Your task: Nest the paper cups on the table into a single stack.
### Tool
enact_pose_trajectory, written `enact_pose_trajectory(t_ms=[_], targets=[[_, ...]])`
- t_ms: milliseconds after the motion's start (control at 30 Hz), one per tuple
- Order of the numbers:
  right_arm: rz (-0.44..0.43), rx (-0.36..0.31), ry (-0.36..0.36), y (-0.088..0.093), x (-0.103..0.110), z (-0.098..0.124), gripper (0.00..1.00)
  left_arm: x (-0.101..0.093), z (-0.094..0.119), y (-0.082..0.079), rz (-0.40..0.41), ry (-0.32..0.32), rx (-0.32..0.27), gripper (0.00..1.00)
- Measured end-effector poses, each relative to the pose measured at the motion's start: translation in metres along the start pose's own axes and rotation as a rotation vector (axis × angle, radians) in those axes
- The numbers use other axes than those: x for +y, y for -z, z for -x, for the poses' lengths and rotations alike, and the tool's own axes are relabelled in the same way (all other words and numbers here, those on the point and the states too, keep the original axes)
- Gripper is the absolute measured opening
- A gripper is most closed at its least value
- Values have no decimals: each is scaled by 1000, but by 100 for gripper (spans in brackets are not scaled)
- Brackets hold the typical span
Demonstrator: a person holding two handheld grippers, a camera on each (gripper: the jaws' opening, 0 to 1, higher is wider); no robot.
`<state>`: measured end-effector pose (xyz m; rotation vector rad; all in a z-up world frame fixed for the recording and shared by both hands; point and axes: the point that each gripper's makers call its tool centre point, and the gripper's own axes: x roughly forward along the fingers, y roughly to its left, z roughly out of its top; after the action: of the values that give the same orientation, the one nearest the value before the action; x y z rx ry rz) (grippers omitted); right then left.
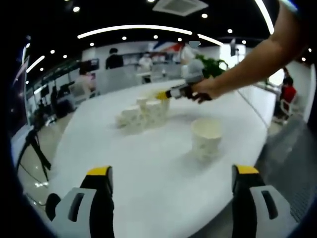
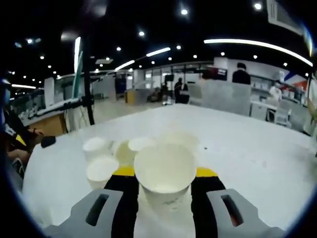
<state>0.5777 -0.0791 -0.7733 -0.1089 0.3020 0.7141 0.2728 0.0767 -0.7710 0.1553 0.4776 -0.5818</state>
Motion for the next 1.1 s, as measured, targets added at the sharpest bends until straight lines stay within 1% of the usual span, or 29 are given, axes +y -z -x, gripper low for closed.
enact_pose_trajectory(t_ms=[67, 200, 300, 367, 500, 600, 667, 800, 1000, 1100], targets=[[3, -2, 3, -4, 1, 2, 38, 0, 1, -2, -1, 0, -6, 99], [13, -17, 7, -17, 1, 5, 38, 0, 1, -2, 14, 5, -10, 99], [22, -28, 13, -27, -2, 7, 39, -1, 4, -10, 44, 11, -46, 99], [23, -35, 21, -34, -4, 9, 39, -2, 4, -10, 60, 14, -43, 99], [14, -41, 19, -43, -6, 9, 39, -3, 4, -11, 56, 18, -44, 99], [23, -48, 16, -50, -7, 10, 39, -3, 4, -10, 63, 18, -41, 99], [27, -54, 13, -54, -8, 10, 39, -3, 4, -9, 52, 18, -33, 99], [38, -56, 9, -59, -7, 10, 39, -5, 3, -9, 42, 26, -31, 99], [48, -54, 9, -61, -8, 11, 39, -5, 4, -10, 40, 26, -32, 99], [50, -57, 3, -63, -6, 13, 39, -5, 3, -10, 36, 26, -30, 99]])
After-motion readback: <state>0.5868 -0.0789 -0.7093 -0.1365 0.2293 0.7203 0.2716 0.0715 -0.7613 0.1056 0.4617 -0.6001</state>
